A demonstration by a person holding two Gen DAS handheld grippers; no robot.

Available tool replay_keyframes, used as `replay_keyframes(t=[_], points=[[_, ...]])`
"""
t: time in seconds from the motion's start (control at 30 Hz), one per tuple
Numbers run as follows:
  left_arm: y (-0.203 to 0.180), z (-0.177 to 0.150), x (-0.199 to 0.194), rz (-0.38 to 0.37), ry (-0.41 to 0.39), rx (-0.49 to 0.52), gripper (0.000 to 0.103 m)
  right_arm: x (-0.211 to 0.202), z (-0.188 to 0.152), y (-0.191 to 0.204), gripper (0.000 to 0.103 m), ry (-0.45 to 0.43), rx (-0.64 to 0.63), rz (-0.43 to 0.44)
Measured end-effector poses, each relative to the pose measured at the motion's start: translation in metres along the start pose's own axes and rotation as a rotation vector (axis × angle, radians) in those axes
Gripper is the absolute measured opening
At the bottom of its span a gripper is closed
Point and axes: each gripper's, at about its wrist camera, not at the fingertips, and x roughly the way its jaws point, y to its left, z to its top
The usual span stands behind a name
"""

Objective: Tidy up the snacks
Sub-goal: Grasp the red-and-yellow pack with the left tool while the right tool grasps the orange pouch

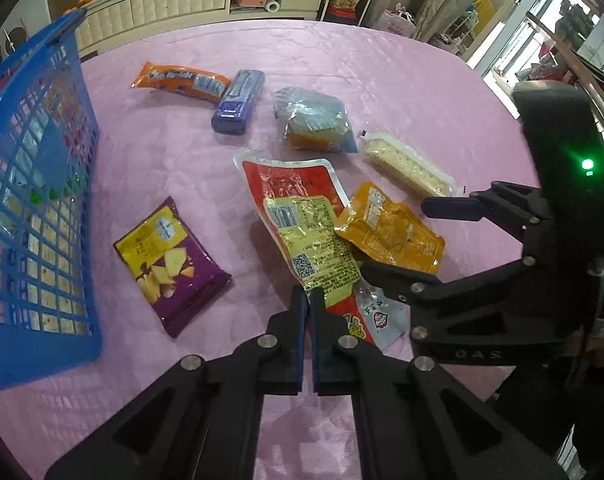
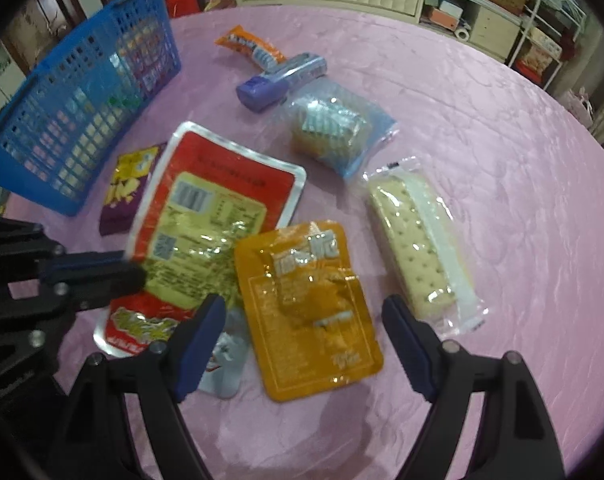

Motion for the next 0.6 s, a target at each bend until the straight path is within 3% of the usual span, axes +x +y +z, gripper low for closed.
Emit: replay_keyframes(t=[0.13, 0.23, 0.3, 0.4, 0.47, 0.6], points=[[0.005, -0.001, 0.003, -0.004, 0.009, 0.002, 0.002, 0.006, -0.002, 0.002, 0.082, -0.004, -0.048, -0.009], [0.011, -0.004, 0.006, 0.004, 0.015, 0.008, 0.002, 0.004, -0.003, -0.001, 0.068, -0.008, -0.064, -0.027], [0.011, -0.005, 0.008, 0.011, 0.014, 0.012, 0.002, 0.003, -0.003, -0.006, 0.067, -0.002, -0.052, 0.000], [0.009, -0.004, 0.012, 0.019, 0.008, 0.015, 0.002, 0.005, -0.003, -0.003, 0.064, 0.011, -0.112, -0.025], [0.008, -0.004, 0.012, 0.024, 0.005, 0.018, 0.002, 0.004, -0.005, -0.001, 0.055, 0.005, -0.121, -0.023], [0.004, -0.007, 0.012, 0.031, -0.001, 0.022, 0.002, 0.000, -0.013, 0.005, 0.046, -0.014, -0.132, -0.029]])
